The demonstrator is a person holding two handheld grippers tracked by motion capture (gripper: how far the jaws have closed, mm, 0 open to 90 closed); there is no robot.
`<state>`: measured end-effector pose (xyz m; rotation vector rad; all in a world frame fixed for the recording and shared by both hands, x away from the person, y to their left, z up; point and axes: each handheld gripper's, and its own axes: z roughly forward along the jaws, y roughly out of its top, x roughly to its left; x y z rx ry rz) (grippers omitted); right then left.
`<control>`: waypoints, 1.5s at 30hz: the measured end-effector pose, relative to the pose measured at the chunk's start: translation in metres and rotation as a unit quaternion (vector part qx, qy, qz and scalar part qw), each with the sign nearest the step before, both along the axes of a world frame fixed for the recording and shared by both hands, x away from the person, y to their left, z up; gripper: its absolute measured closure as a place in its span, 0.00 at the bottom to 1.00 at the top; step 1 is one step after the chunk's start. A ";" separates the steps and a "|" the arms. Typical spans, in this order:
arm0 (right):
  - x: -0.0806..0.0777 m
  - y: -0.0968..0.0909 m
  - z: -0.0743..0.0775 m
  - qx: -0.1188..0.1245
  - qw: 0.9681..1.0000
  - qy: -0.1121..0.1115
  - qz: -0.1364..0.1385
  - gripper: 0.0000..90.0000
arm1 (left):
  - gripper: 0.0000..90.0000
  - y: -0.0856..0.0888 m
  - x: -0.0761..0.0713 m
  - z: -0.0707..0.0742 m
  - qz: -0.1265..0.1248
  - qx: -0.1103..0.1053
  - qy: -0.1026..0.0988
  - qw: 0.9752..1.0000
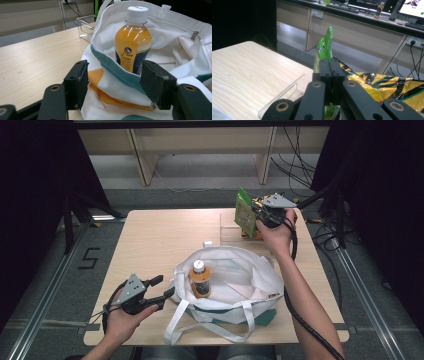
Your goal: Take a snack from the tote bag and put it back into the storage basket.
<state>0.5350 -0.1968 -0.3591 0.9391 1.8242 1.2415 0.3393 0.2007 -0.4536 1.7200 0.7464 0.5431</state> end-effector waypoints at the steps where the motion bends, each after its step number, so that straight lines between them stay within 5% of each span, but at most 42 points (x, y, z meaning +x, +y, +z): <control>1: -0.001 0.000 -0.001 0.002 1.000 0.007 -0.001 1.00 | 0.43 0.000 0.000 0.000 0.000 0.000 0.000 1.000; 29: 0.000 -0.014 -0.016 -0.012 0.999 0.033 -0.024 1.00 | 0.43 0.000 0.000 0.000 0.000 0.001 0.000 1.000; 45: 0.003 -0.021 -0.025 -0.043 0.997 0.055 -0.024 1.00 | 0.43 0.000 0.000 0.000 -0.001 0.002 -0.001 1.000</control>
